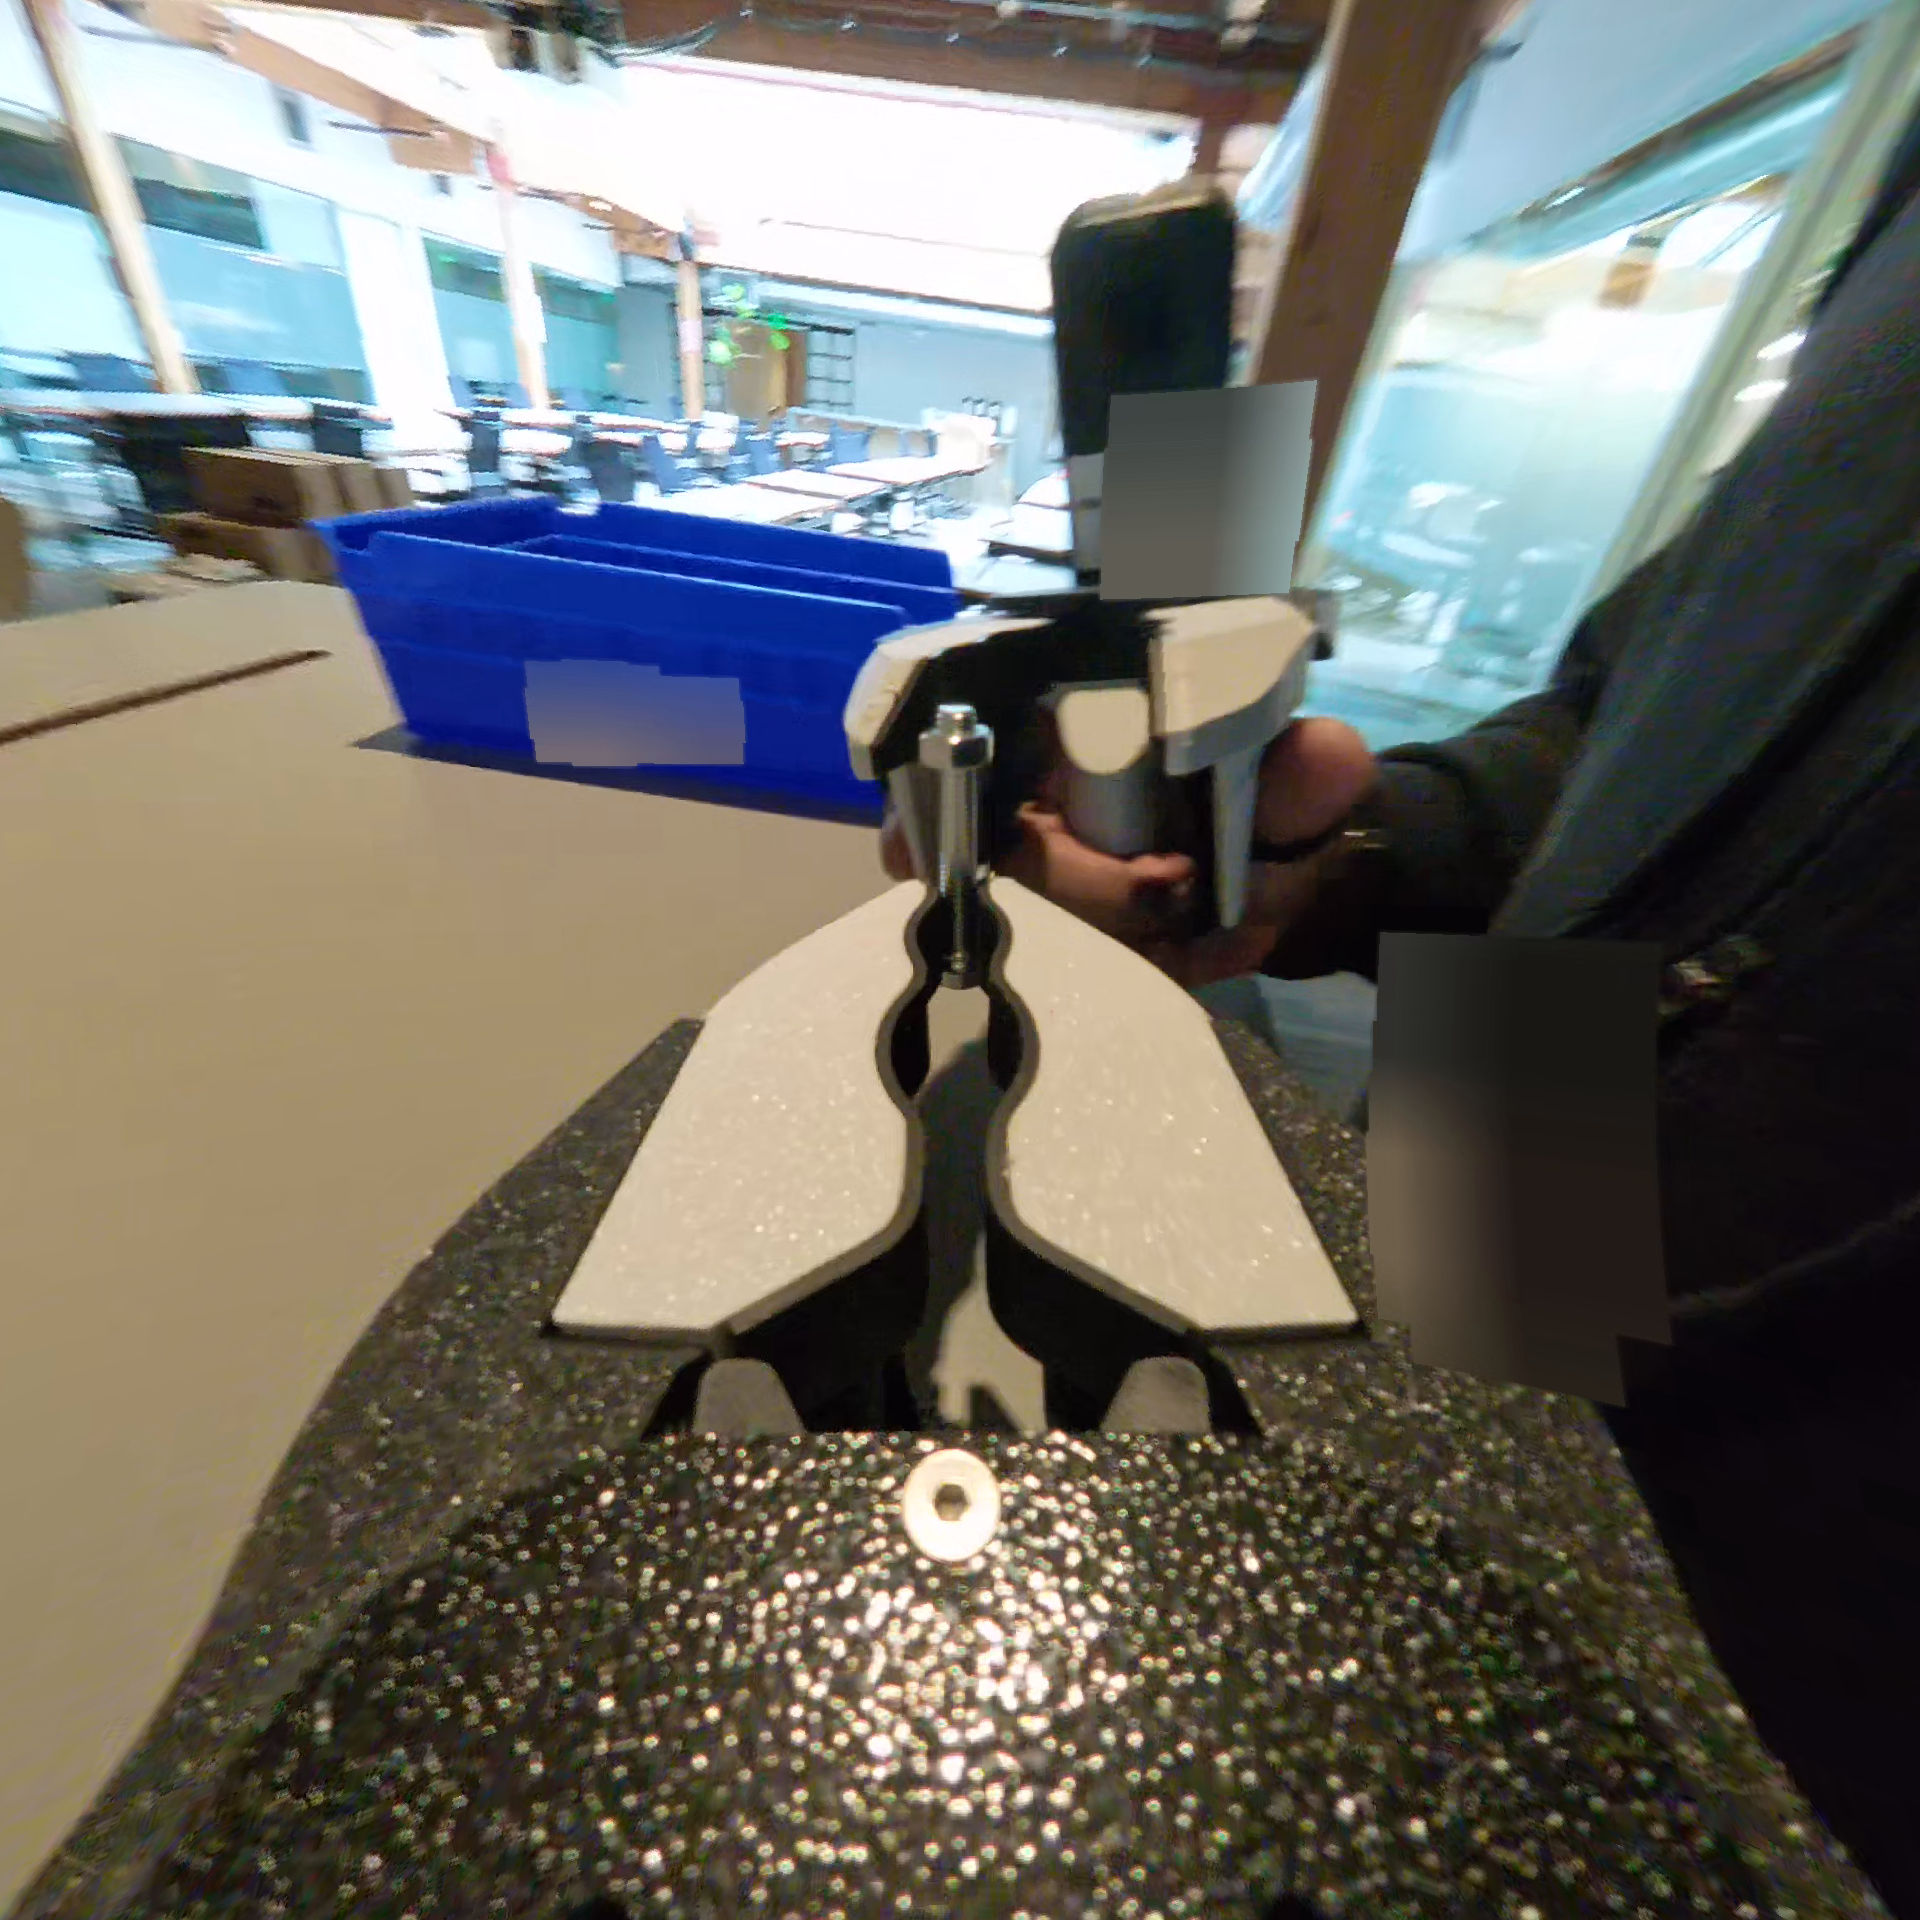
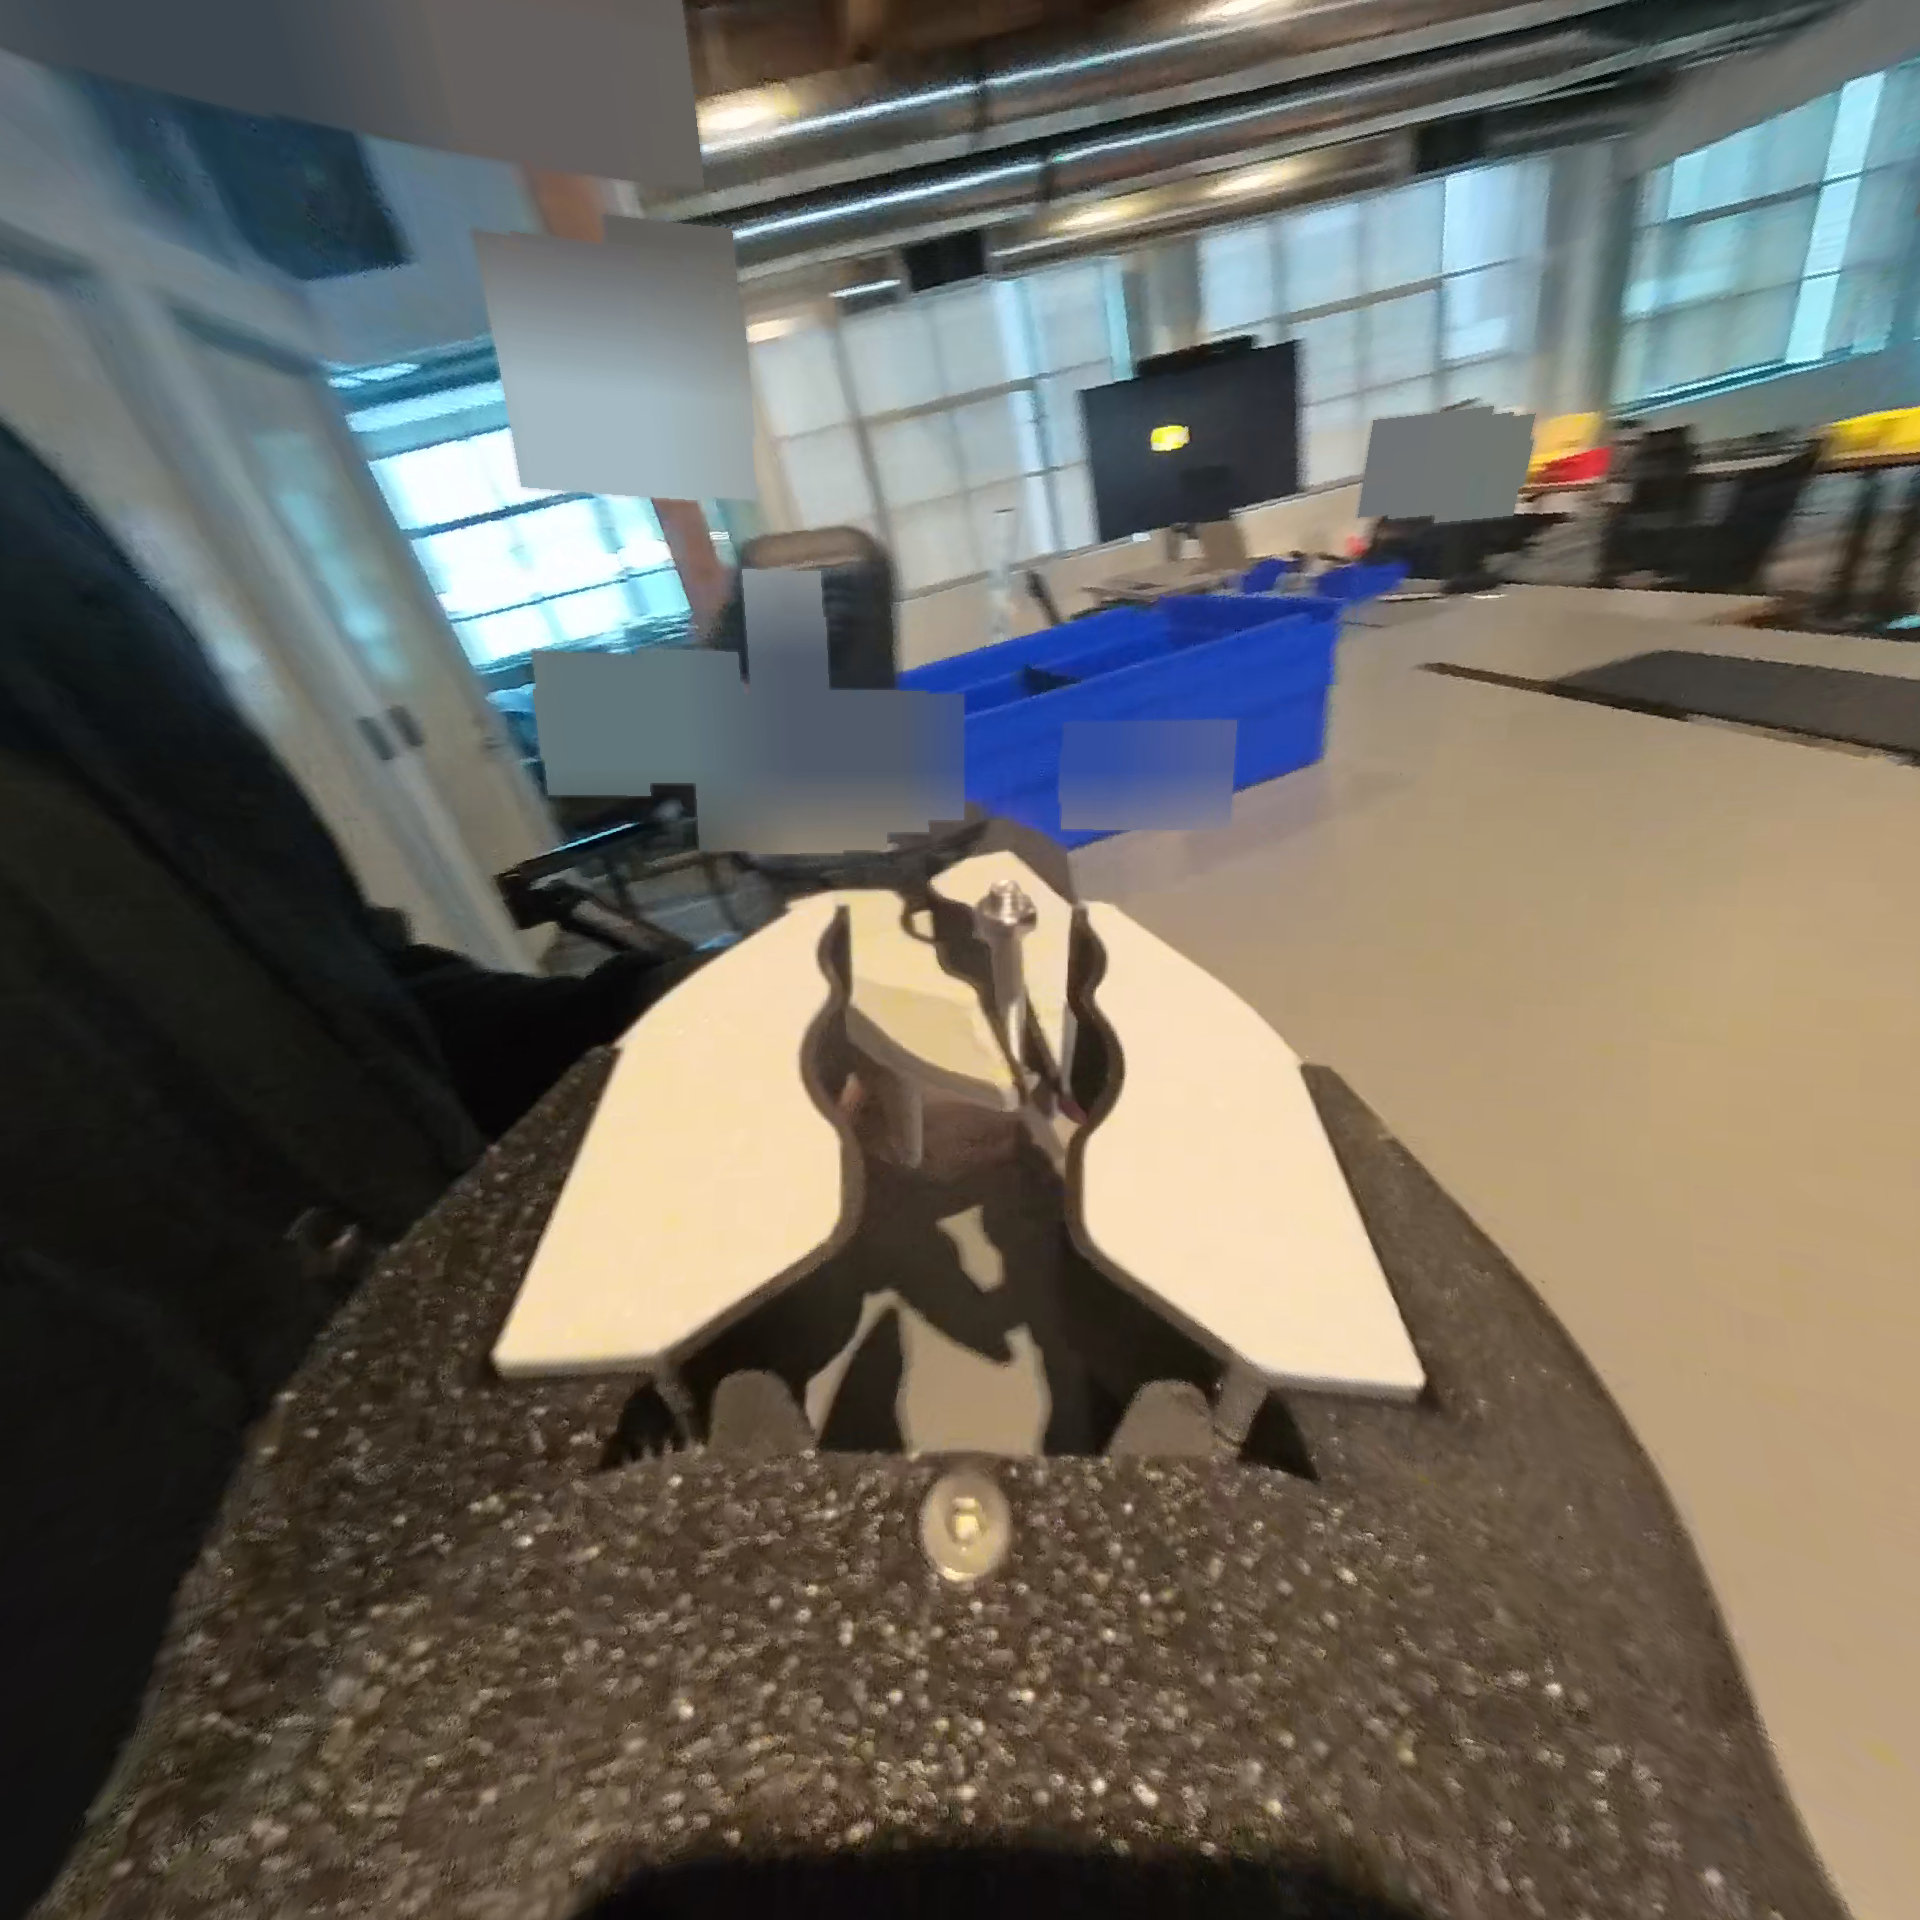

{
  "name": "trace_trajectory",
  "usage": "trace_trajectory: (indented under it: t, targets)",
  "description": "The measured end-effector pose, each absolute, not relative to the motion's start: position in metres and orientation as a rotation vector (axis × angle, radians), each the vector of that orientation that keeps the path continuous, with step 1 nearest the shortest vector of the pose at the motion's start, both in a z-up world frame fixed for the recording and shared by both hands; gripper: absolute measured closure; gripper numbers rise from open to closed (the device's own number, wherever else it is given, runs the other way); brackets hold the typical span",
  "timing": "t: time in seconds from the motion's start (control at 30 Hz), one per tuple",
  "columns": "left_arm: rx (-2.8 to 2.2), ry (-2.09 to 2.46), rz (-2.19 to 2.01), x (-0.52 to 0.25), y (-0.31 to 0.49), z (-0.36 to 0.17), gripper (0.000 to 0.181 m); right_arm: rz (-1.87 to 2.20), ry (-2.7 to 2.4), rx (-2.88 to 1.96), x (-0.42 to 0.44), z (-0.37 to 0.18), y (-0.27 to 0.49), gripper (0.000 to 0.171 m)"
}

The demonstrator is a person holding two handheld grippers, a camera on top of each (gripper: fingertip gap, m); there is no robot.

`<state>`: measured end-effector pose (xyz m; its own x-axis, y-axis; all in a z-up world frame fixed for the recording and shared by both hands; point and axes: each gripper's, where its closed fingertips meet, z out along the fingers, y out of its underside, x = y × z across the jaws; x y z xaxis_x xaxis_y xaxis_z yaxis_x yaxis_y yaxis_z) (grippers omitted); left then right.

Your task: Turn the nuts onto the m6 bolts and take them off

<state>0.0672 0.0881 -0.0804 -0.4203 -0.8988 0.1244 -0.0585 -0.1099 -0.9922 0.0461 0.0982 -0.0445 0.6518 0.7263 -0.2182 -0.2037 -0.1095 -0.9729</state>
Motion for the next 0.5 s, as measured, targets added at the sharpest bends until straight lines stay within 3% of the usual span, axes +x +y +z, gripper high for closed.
trace_trajectory:
  t: [0.3, 0.5]
  targets:
    - [-1.047, 1.638, -1.881, 0.054, 0.072, -0.08, 0.176, 1.132, -0.542, -1.401, 0.052, -0.038, 0.095, 0.143]
    - [-1.043, 1.67, -1.904, 0.053, 0.069, -0.081, 0.176, 1.167, -0.622, -1.418, 0.04, -0.047, 0.09, 0.142]
